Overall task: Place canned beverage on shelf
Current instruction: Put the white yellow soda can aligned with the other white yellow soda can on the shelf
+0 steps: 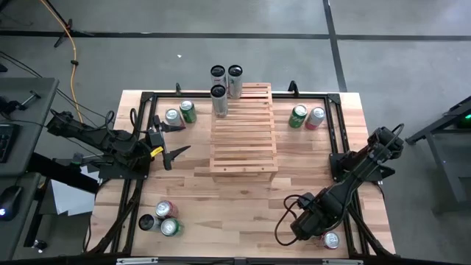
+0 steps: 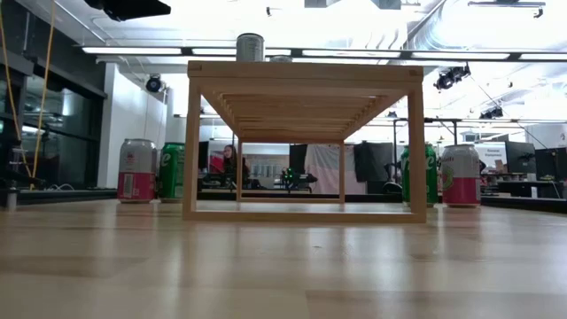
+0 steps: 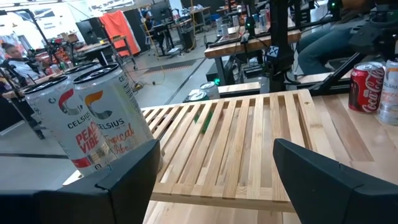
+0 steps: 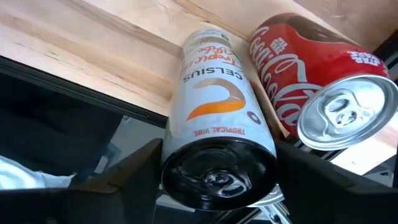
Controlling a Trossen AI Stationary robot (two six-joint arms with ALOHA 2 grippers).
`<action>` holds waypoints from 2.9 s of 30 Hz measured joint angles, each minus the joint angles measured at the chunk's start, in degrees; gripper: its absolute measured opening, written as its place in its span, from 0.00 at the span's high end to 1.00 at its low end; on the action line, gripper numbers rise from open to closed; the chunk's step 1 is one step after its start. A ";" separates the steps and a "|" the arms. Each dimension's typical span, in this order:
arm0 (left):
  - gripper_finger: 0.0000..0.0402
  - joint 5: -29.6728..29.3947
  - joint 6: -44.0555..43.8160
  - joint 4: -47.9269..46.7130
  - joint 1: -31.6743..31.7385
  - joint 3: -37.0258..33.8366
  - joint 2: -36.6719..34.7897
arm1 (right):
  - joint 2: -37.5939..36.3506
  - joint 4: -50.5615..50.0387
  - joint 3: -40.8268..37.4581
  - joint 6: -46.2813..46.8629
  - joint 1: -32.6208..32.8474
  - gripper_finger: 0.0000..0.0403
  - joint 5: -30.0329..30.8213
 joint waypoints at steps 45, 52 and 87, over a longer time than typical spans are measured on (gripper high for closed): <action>0.24 20.90 -3.03 1.06 0.00 0.39 2.05 | 0.00 30.11 16.09 -104.85 -29.37 0.42 34.28; 0.24 20.76 -1.01 3.73 0.00 0.39 6.39 | 1.16 32.59 16.15 -110.19 -33.80 0.42 32.52; 0.24 13.44 -2.46 3.60 0.00 0.37 11.53 | 3.89 40.59 16.09 -119.31 -34.03 0.42 31.93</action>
